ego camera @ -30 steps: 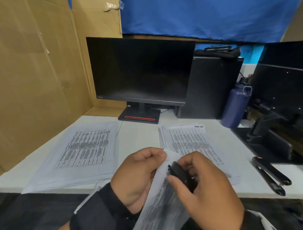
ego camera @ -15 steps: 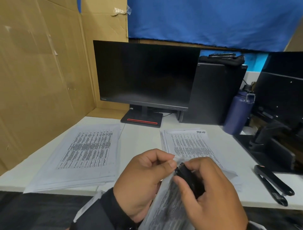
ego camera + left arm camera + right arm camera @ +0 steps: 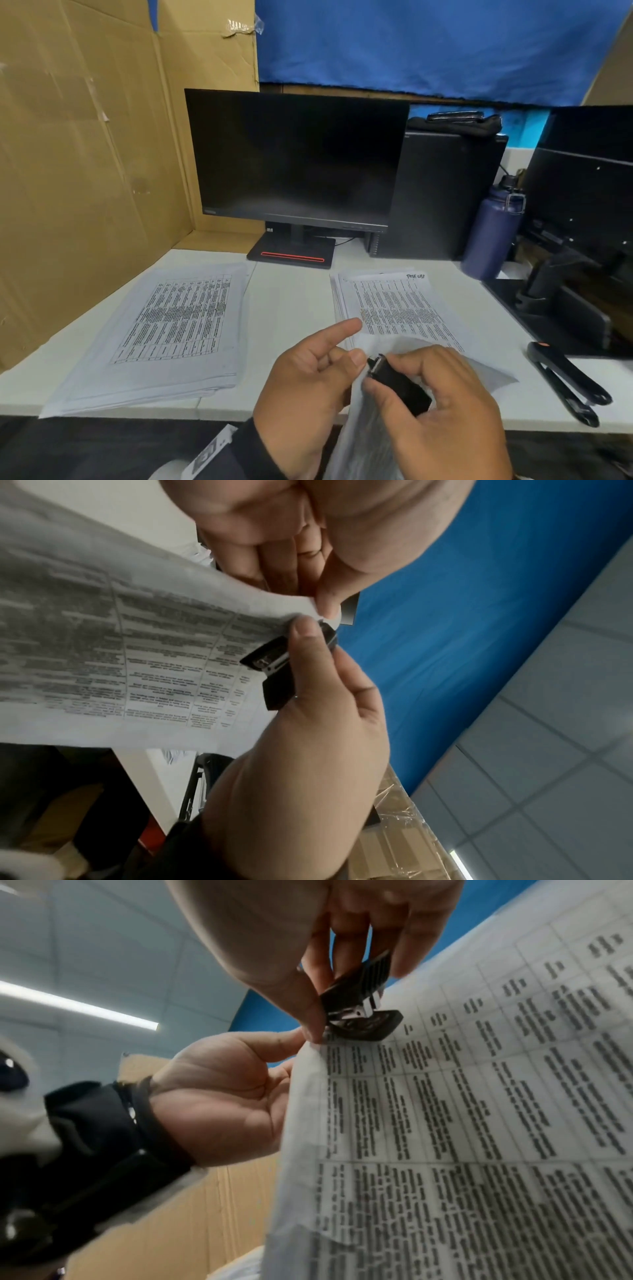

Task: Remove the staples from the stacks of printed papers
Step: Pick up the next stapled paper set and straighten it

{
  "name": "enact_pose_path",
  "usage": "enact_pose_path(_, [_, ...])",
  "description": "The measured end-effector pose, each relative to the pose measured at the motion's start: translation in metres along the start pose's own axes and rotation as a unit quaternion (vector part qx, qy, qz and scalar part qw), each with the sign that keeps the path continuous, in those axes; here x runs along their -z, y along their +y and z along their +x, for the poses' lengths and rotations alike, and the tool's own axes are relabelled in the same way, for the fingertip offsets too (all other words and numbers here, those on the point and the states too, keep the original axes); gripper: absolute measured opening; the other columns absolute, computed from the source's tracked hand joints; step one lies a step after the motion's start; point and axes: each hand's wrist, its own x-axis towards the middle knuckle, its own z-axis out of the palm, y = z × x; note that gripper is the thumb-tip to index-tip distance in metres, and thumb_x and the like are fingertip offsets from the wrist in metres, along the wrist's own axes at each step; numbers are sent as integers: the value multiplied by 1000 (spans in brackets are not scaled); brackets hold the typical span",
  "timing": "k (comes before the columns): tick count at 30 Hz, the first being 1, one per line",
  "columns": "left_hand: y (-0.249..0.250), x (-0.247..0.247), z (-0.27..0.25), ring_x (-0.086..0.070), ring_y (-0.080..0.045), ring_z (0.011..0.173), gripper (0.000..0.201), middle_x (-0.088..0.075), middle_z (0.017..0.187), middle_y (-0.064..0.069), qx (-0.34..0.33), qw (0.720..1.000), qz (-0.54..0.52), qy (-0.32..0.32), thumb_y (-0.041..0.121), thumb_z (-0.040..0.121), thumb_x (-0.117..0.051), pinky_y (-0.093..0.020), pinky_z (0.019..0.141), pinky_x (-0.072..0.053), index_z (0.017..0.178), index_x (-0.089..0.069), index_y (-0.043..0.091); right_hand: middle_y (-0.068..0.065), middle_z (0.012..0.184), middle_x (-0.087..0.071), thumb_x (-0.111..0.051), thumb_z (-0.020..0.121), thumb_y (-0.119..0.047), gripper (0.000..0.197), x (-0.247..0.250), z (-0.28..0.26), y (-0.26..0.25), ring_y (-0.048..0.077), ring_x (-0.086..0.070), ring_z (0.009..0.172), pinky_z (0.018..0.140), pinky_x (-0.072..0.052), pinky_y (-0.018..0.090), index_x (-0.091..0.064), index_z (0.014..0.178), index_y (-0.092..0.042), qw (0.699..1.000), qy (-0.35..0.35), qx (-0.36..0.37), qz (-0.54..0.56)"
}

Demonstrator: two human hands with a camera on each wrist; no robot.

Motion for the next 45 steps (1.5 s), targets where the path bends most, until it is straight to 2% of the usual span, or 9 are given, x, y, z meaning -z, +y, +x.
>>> enact_pose_path(4, [-3, 0, 0, -46, -8, 52, 37, -56, 61, 7, -30, 999, 26, 2, 29, 73, -75, -20, 57, -40, 107, -78, 44, -15, 74, -61, -87, 61, -29, 24, 0, -1, -3, 6, -59, 74, 64, -46, 22, -65, 71, -30, 1000, -17, 7, -22])
enact_pose_path(9, [-5, 1, 0, -58, -7, 62, 37, -62, 62, 5, -73, 996, 57, -13, 23, 74, -74, -18, 72, -51, 103, -79, 46, 3, 63, -70, -99, 47, -10, 42, -13, 2, 1, 8, -57, 50, 52, -49, 21, -67, 70, -28, 948, -55, -234, 206])
enact_pose_path(14, [-8, 4, 3, -47, -7, 52, 36, -56, 64, 0, -37, 998, 45, -21, 5, 89, -76, -16, 56, -43, 103, -81, 38, -11, 75, -64, -98, 52, -19, 44, -10, -3, 5, 7, -61, 68, 59, -45, 15, -62, 75, -29, 996, -17, -80, 45])
enact_pose_path(18, [-10, 3, 4, -53, -16, 67, 31, -59, 67, -1, 15, 1000, -18, -16, 13, 82, -80, -35, 76, -47, 108, -81, 31, -14, 78, -59, -89, 56, -31, 39, -6, -1, 6, 3, -57, 73, 64, -44, 17, -57, 78, -31, 1000, -17, -1, -22])
enact_pose_path(27, [-12, 4, 5, -57, -18, 68, 36, -58, 68, -6, 0, 1000, 4, 6, -2, 92, -67, -27, 71, -51, 104, -82, 28, 7, 60, -71, -95, 48, 3, 34, -10, 9, 0, 10, -61, 51, 51, -53, 20, -70, 63, -14, 904, -83, -304, 291])
enact_pose_path(30, [-12, 3, 4, -58, -12, 63, 36, -60, 66, -3, -17, 999, 28, -4, -3, 92, -68, -24, 68, -51, 102, -82, 28, 4, 66, -72, -97, 52, -6, 38, -12, 2, -1, 11, -63, 57, 58, -54, 27, -69, 72, -22, 935, -64, -260, 233])
enact_pose_path(35, [-7, -1, 0, -56, -7, 57, 24, -61, 61, 3, -31, 996, 78, 9, 8, 89, -75, -21, 67, -48, 99, -82, 29, -13, 71, -54, -85, 60, -30, 27, -7, -1, 0, 6, -54, 71, 62, -43, 23, -59, 69, -25, 999, -26, 16, -30])
enact_pose_path(41, [8, -1, 0, -57, -28, 79, 23, -66, 96, -39, 8, 999, 47, -6, 33, 75, -81, -46, 83, -51, 88, -81, 13, -15, 75, -53, -82, 65, -28, 21, -2, 2, -1, 8, -51, 74, 62, -41, 24, -63, 74, -22, 996, -39, 62, -51])
enact_pose_path(45, [9, 2, 3, -63, -26, 73, 19, -71, 78, -21, 27, 998, 61, -2, 15, 93, -71, -43, 81, -56, 77, -80, 11, -17, 78, -59, -84, 66, -34, 26, 0, 3, -4, 2, -56, 77, 66, -43, 17, -62, 79, -31, 998, -53, 11, -29])
